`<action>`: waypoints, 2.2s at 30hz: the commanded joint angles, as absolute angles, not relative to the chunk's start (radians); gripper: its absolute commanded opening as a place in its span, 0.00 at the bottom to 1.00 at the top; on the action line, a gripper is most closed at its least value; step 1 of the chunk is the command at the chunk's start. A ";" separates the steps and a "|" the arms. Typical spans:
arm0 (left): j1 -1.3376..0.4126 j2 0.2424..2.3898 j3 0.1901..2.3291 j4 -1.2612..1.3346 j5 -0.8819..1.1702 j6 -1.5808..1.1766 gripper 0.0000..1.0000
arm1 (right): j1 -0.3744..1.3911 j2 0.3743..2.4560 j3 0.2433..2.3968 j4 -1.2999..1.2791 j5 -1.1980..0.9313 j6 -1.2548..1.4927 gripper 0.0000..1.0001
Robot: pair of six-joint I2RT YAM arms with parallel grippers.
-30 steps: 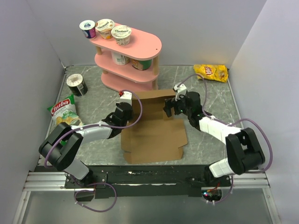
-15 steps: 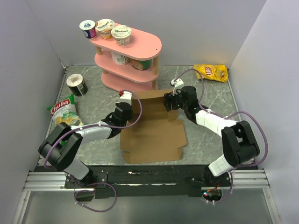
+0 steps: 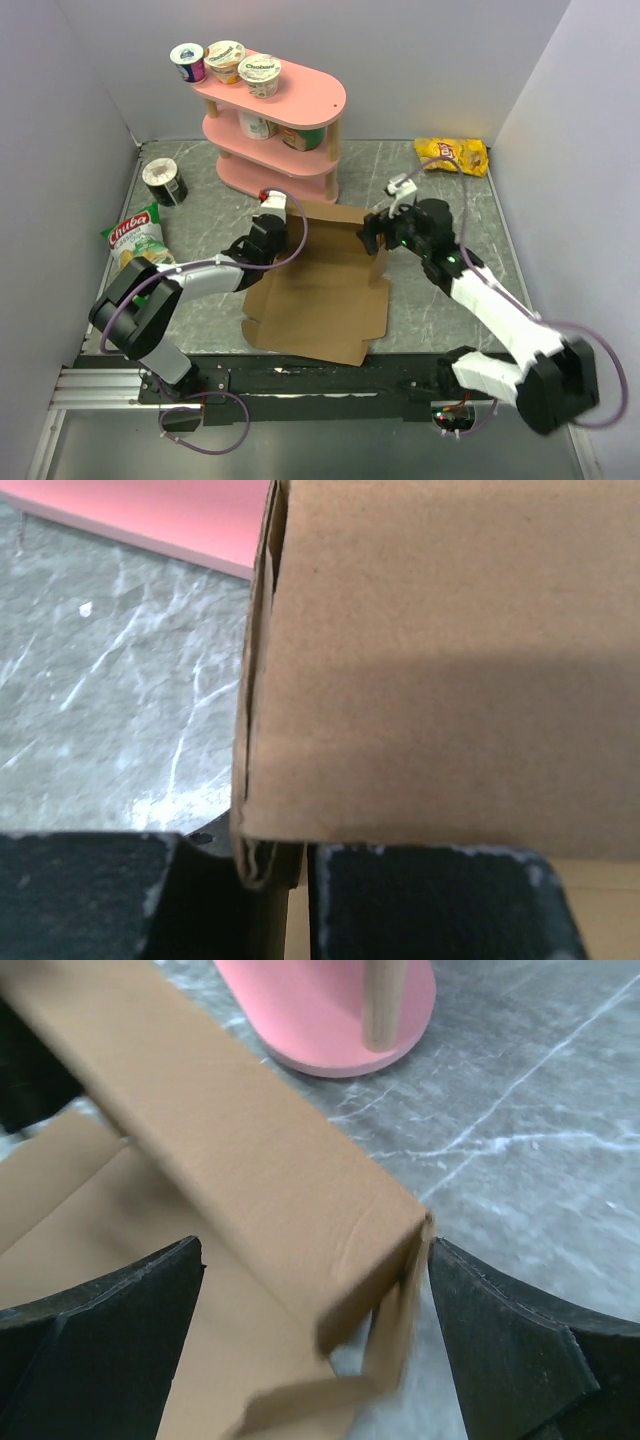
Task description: Fold the paper box
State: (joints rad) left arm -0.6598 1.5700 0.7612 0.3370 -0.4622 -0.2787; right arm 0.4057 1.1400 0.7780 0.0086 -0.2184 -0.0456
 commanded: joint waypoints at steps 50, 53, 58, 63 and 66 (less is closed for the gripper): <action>-0.583 1.554 0.749 0.273 -0.279 -0.287 0.12 | 0.241 1.126 0.630 0.179 -0.318 0.020 0.94; -0.583 1.552 0.747 0.273 -0.270 -0.288 0.12 | 0.264 1.181 0.646 0.215 -0.287 0.008 0.94; -0.583 1.552 0.747 0.275 -0.267 -0.284 0.12 | 0.301 1.249 0.676 0.296 -0.223 -0.041 0.96; -0.583 1.542 0.741 0.282 -0.264 -0.278 0.12 | 0.301 1.319 0.703 0.359 -0.216 -0.084 0.94; -0.583 1.539 0.739 0.282 -0.262 -0.275 0.12 | 0.302 1.359 0.722 0.383 -0.238 -0.107 0.91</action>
State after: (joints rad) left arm -0.5854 1.5536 0.7616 0.3210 -0.3103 -0.2790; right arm 0.2970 1.3209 0.6563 0.2672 -0.2516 -0.0490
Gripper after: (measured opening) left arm 0.129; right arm 0.938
